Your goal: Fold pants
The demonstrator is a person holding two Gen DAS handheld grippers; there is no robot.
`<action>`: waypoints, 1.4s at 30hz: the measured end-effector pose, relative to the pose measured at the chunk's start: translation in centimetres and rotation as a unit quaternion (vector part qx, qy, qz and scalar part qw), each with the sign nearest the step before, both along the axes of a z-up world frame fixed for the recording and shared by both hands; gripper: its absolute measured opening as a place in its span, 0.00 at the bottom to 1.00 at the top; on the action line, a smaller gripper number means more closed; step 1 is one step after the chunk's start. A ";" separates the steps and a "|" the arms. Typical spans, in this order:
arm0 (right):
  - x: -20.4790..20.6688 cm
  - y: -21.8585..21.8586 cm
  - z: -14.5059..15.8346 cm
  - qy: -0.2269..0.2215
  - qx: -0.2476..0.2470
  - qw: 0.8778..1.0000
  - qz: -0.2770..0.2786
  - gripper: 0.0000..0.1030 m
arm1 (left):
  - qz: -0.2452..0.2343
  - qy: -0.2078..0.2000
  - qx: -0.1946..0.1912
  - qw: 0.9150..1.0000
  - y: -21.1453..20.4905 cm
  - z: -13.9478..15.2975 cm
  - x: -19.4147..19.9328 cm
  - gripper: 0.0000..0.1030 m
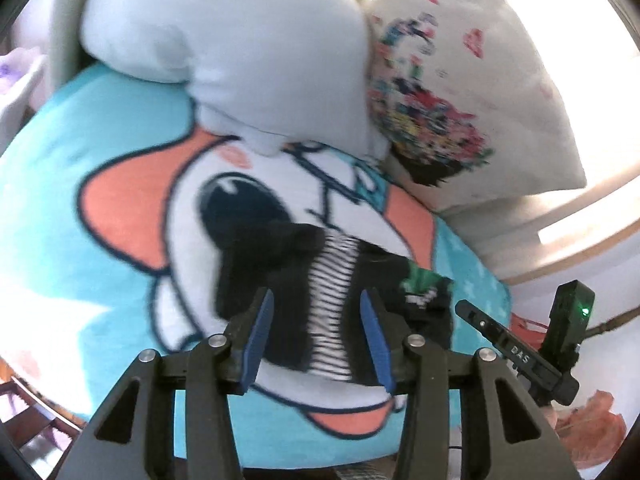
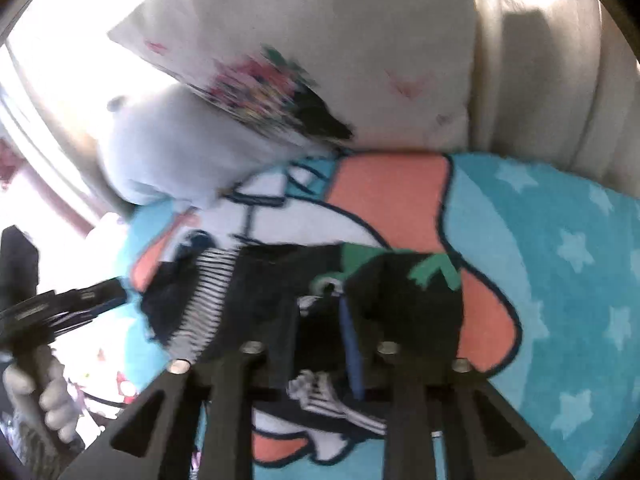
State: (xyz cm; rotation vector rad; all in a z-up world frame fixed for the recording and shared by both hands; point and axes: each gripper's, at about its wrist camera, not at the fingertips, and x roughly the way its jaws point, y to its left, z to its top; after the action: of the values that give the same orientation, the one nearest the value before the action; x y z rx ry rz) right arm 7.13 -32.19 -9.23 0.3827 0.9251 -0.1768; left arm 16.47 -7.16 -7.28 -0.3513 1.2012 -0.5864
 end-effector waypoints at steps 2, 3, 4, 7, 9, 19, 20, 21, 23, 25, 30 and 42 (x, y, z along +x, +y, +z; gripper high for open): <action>1.1 0.6 -1.6 0.016 0.003 1.000 -0.003 0.21 | 0.012 -0.004 0.020 1.000 1.3 -0.4 0.0 0.42; 1.7 1.1 -2.6 0.029 -0.007 1.000 0.000 0.21 | 0.015 -0.004 0.025 1.000 1.7 -0.6 0.0 0.42; 2.1 1.6 -3.3 0.040 -0.017 0.999 0.005 0.21 | 0.019 -0.003 0.030 0.999 2.2 -0.8 0.0 0.42; 2.9 2.5 -4.6 0.068 -0.049 0.996 0.016 0.21 | 0.039 0.010 0.038 0.998 4.4 -1.8 -0.1 0.42; 2.5 2.9 -3.0 0.063 -0.058 0.996 0.007 0.21 | 0.050 0.014 0.039 0.998 5.9 -2.4 -0.2 0.42; 9.6 13.0 -0.1 0.051 0.024 0.994 0.094 0.63 | 0.094 0.028 0.034 0.995 11.6 -4.2 -0.9 0.42; 10.7 14.6 -0.7 0.061 0.011 0.993 0.105 0.63 | 0.096 0.029 0.034 0.994 12.0 -4.3 -1.1 0.42; 11.7 15.9 -1.3 0.071 -0.010 0.991 0.114 0.65 | 0.097 0.032 0.032 0.994 12.5 -4.5 -1.4 0.42; 13.5 18.5 -2.8 0.102 -0.064 0.984 0.128 0.66 | 0.100 0.038 0.029 0.994 13.1 -4.9 -1.7 0.42; 14.5 19.9 -4.6 0.131 -0.121 0.976 0.127 0.66 | 0.098 0.043 0.026 0.994 13.5 -5.2 -2.1 0.42; 15.1 20.8 -7.4 0.164 -0.176 0.963 0.117 0.65 | 0.085 0.045 0.021 0.995 13.3 -5.6 -2.7 0.42; 8.4 15.1 -0.5 0.079 -0.075 0.991 0.084 0.09 | 0.034 0.042 0.003 0.999 8.2 -5.2 -1.8 0.42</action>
State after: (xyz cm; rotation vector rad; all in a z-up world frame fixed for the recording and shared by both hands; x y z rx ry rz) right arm 15.48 -17.07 -9.77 0.1526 1.0882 -0.1229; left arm 14.69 1.05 -12.50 -0.4130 1.2663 -0.5123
